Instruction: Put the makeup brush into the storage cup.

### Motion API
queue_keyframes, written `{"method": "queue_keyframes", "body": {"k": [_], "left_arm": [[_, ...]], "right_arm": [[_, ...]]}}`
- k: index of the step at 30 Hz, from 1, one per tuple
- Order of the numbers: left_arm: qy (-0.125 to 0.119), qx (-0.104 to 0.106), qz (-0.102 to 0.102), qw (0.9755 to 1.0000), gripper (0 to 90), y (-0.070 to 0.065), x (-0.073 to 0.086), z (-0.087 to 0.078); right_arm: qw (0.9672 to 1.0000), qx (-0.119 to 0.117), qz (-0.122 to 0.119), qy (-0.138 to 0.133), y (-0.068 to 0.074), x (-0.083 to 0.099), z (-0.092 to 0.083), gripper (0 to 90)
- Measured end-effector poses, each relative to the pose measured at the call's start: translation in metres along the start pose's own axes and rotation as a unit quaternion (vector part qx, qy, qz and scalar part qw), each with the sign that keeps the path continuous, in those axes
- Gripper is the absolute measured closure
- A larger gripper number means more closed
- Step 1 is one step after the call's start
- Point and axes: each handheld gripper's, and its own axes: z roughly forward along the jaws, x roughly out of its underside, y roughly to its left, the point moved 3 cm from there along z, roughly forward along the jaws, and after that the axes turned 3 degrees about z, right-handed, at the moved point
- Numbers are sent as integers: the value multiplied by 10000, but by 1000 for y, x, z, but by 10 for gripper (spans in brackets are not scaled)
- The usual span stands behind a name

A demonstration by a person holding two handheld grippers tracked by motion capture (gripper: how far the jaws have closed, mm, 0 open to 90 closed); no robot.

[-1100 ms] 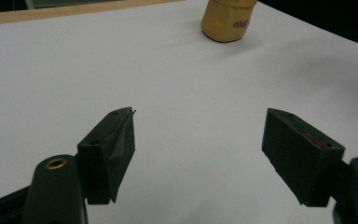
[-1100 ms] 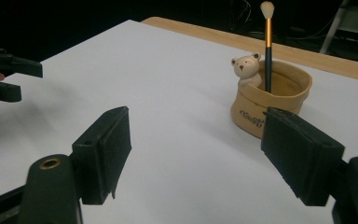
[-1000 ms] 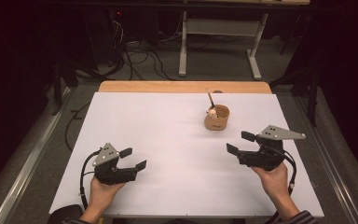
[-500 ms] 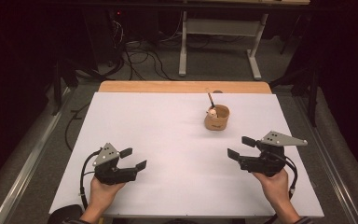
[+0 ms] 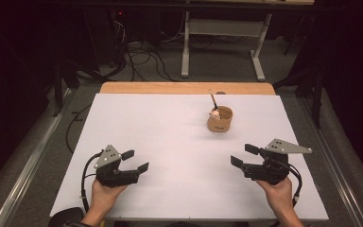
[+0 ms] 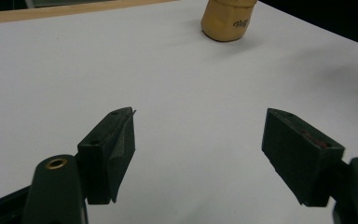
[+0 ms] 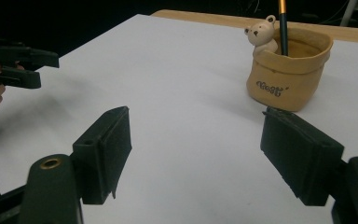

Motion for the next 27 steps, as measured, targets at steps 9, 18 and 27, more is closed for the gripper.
{"method": "queue_keyframes", "body": {"k": [9, 18, 27], "left_arm": [[3, -4, -10, 10000, 262, 0, 0, 0], [15, -10, -15, 10000, 263, 0, 0, 0], [26, -7, -21, 10000, 264, 0, 0, 1]], "right_arm": [[9999, 50, 55, 75, -3, 6, 3, 264], [9999, 61, 116, 99, -1, 14, 4, 264], [9998, 127, 106, 110, -4, 22, 6, 264]]}}
